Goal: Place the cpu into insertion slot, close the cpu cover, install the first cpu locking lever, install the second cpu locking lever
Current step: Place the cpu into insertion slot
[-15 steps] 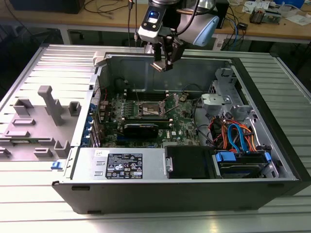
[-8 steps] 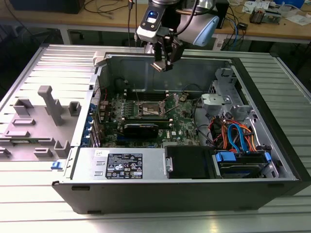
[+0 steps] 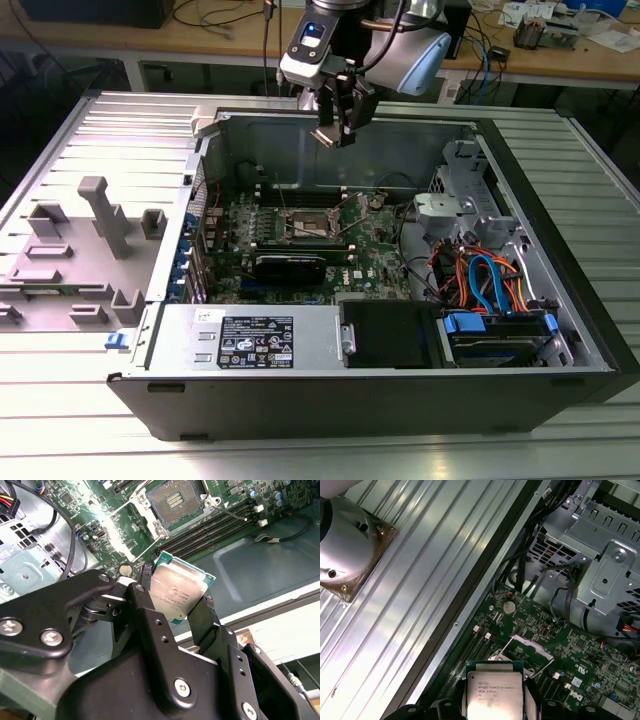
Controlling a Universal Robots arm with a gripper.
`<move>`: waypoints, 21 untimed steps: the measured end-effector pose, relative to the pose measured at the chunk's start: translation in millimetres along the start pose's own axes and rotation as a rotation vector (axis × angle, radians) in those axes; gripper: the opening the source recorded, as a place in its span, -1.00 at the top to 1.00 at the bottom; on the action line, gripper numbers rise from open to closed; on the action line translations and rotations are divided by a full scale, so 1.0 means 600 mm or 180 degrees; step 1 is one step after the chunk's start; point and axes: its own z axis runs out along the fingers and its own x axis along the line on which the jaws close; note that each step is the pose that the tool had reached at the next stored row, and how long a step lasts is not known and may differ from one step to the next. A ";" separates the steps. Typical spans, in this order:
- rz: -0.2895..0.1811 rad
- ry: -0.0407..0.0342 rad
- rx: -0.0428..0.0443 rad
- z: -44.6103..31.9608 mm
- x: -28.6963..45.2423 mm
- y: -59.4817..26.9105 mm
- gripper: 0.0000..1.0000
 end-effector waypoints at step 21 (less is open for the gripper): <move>0.0146 -0.0013 -0.0003 0.002 0.000 -0.001 -0.08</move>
